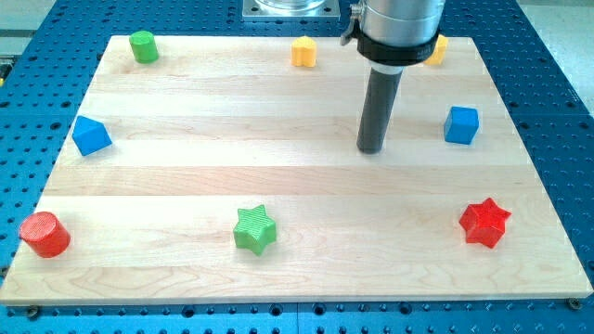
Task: Move the hexagon to the bottom left of the yellow heart
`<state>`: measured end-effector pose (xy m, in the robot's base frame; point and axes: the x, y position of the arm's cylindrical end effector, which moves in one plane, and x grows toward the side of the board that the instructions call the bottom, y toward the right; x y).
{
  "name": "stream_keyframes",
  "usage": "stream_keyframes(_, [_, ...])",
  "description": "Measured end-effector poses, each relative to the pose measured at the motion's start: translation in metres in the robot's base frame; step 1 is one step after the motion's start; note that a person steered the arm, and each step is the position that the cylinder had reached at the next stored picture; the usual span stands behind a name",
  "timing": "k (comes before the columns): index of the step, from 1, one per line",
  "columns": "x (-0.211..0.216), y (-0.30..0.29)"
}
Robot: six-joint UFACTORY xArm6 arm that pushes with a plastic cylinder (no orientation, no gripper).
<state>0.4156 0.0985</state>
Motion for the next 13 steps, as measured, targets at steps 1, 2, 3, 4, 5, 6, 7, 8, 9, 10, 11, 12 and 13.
stream_keyframes(1, [-0.022, 0.0])
stream_keyframes(2, [-0.057, -0.005])
stream_keyframes(3, [-0.082, -0.024])
stream_keyframes(4, [-0.083, -0.065])
stream_keyframes(5, [-0.074, -0.092])
stream_keyframes(6, [-0.073, -0.092])
stream_keyframes(7, [-0.071, -0.092])
stream_keyframes(8, [-0.071, -0.092])
stream_keyframes(9, [-0.068, -0.092])
stream_keyframes(10, [-0.065, -0.092])
stream_keyframes(11, [-0.061, -0.092])
stream_keyframes(12, [-0.061, -0.092])
stream_keyframes(13, [-0.052, -0.084])
